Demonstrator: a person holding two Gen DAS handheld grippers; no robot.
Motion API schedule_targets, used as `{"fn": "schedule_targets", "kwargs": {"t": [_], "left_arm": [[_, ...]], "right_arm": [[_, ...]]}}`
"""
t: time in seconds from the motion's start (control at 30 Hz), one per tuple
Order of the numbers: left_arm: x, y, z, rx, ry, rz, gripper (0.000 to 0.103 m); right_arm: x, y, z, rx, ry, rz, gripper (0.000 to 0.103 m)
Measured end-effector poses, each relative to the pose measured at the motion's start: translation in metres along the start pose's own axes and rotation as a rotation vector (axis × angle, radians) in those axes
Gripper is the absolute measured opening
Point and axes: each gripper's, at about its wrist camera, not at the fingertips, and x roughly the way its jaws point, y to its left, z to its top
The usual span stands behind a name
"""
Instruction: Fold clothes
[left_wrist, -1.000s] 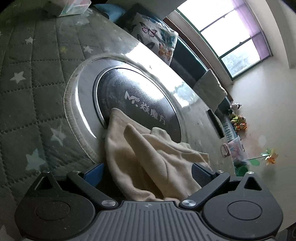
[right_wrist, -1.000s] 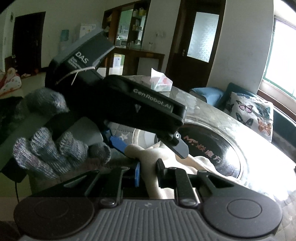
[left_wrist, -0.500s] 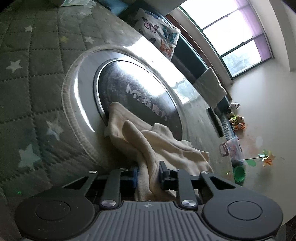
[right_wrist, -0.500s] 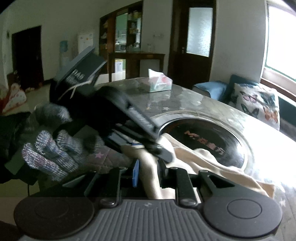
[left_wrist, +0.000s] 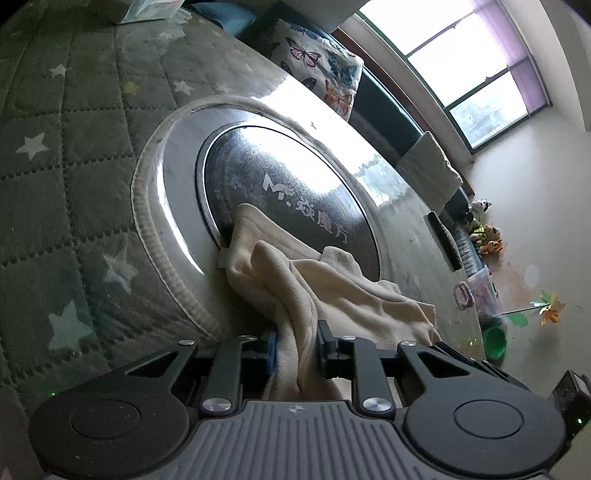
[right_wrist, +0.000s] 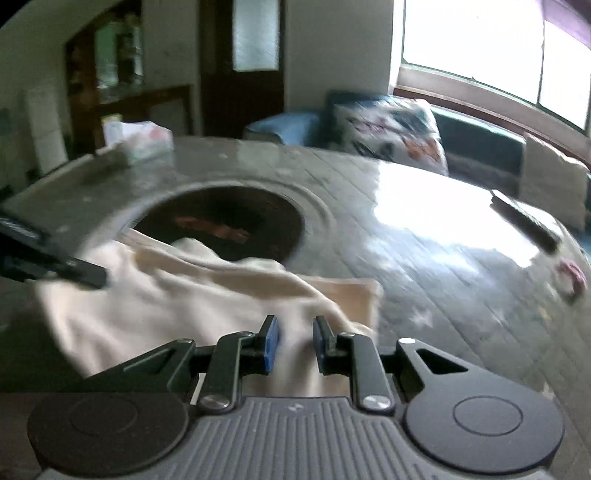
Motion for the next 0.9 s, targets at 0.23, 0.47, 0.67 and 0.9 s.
{"fn": "schedule_targets", "kwargs": {"t": [0.23, 0.47, 0.67, 0.9], "left_arm": [[0.002, -0.004, 0.000, 0.020, -0.004, 0.020, 0.023], [0.002, -0.006, 0.001, 0.050, -0.007, 0.033, 0.023], [0.003, -0.008, 0.001, 0.073, -0.011, 0.044, 0.023], [0.004, -0.015, 0.003, 0.109, -0.020, 0.074, 0.023]], "right_arm": [[0.002, -0.021, -0.006, 0.063, -0.006, -0.054, 0.038], [0.006, -0.034, -0.004, 0.147, 0.000, -0.064, 0.044], [0.009, -0.048, -0.010, 0.244, 0.026, -0.001, 0.041], [0.006, -0.048, -0.010, 0.272, 0.018, 0.027, 0.019]]}}
